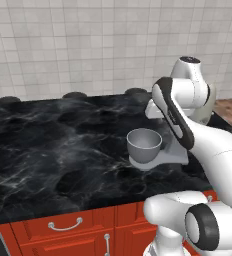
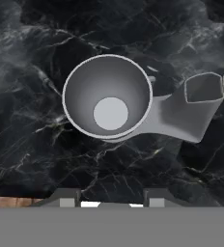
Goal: Close the stand mixer head.
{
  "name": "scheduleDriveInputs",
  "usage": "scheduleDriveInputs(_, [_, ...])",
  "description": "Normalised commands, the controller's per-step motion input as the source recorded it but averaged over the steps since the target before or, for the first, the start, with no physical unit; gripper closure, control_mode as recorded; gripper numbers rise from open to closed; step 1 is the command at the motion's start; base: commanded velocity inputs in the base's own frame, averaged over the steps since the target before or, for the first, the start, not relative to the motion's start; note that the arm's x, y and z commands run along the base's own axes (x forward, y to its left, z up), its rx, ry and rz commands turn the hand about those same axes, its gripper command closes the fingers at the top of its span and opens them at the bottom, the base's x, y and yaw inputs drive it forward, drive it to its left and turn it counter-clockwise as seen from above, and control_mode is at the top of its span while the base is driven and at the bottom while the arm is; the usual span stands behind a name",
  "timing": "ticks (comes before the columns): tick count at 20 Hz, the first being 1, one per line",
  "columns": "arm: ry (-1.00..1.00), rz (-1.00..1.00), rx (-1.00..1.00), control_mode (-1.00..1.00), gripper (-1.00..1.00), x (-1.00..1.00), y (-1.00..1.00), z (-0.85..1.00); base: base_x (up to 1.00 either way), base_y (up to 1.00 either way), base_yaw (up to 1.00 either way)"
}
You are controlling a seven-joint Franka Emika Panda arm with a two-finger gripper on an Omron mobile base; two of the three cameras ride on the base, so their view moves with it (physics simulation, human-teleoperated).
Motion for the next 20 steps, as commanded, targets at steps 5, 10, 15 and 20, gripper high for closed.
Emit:
scheduleDriveInputs(5, [-0.02,0.0,0.0,-1.0,-1.0,-0.11,-0.38,0.0,0.0,0.0,0.0])
scheduleDriveInputs(10, [-0.14,0.0,0.01,-1.0,-1.0,-0.56,-0.96,0.25,0.0,0.0,0.0])
scheduleDriveInputs(15, [-0.13,0.08,0.05,-1.0,-1.0,-0.28,-1.0,0.33,0.0,0.0,0.0])
scheduleDriveInputs(20, [-0.16,0.19,0.06,-1.0,-1.0,-0.02,-0.96,0.23,0.0,0.0,0.0])
